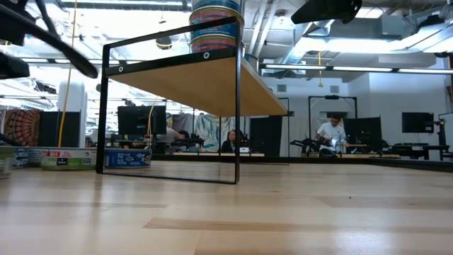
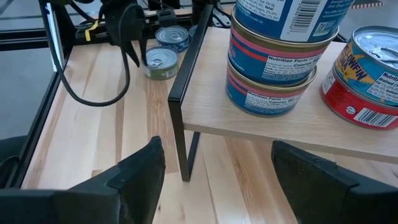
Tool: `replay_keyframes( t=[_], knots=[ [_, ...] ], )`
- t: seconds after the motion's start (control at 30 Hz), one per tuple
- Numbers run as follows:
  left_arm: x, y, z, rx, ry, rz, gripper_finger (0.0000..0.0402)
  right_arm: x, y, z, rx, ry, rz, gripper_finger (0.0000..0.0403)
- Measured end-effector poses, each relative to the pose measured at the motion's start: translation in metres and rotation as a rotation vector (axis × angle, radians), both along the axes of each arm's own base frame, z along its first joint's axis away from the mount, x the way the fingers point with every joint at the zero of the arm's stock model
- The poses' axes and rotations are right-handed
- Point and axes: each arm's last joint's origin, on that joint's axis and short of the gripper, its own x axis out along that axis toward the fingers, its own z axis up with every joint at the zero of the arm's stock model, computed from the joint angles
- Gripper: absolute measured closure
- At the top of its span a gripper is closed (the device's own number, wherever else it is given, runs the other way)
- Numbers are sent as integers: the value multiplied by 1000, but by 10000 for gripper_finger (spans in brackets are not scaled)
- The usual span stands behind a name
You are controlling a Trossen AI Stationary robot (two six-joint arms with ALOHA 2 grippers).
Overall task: Stack canned seafood by type on shelf
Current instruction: Stack the green tuna can on top of the yellow blue tuna can on the shelf
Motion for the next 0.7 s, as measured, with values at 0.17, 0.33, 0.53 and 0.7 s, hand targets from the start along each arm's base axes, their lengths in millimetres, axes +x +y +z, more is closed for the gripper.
replay_keyframes(
  t=[0.17,0.33,0.53,0.7],
  knots=[
    [2,-2,-8,64,24,-128,306,0,0,0,0,0,-1,86],
    [4,-3,-23,144,74,-173,316,0,0,0,0,0,0,86],
    [0,2,-26,199,122,-109,392,0,0,0,0,1,0,86],
    [0,4,-26,230,105,-68,400,0,0,0,0,1,0,86]
  ],
)
